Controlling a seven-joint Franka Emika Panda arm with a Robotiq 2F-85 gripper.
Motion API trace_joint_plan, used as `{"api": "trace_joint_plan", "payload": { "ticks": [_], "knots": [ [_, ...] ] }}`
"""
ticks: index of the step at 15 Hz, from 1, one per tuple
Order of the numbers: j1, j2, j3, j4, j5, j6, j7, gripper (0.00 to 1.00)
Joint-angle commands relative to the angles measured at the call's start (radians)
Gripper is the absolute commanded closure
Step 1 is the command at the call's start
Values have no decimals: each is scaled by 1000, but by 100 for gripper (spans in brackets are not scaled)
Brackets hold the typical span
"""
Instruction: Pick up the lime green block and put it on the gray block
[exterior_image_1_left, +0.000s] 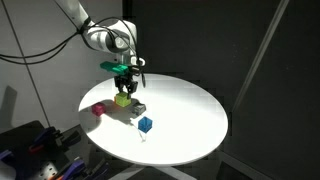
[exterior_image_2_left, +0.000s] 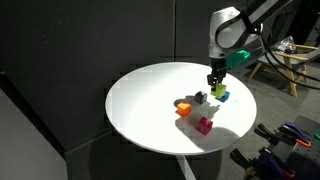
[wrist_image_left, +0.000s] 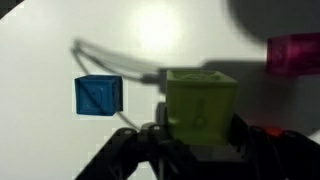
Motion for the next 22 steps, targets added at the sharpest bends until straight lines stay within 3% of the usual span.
{"api": "trace_joint_plan", "payload": {
  "ticks": [1,10,16,17,18,22],
  "knots": [
    [-17,77,-9,99,1,-30,11,68],
    [-27,226,-16,267,5,-37,8,68],
    [-22,276,-18,315,0,-34,13,68],
    [-25,260,-15,275,-1,-2,1,68],
    [-24,264,-15,277,-1,-2,1,43],
    [-24,266,-15,275,-1,-2,1,43]
  ]
}}
